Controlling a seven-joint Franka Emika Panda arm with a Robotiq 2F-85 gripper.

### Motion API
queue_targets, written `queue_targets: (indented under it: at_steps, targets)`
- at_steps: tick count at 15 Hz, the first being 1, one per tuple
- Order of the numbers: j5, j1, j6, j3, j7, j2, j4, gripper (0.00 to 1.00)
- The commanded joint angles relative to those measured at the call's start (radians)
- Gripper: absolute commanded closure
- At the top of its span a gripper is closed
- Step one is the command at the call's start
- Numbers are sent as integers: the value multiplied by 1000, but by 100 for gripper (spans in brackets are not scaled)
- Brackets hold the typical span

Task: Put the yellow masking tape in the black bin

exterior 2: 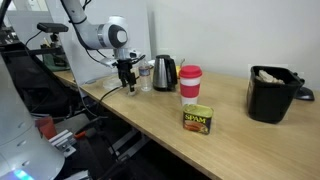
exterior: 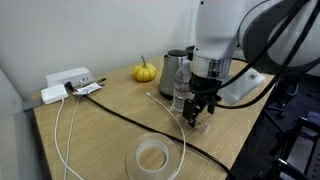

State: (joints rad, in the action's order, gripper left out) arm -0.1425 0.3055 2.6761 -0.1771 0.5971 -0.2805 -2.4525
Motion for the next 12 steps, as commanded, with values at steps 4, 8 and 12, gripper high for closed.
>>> queue_targets:
  at_steps: [4,8,12]
  targets:
    - [7,44,23,28,-31,-53,38,9]
    - [4,61,23,38,-25,-62,37,42]
    - [2,70,19,41,-25,-70,44,68]
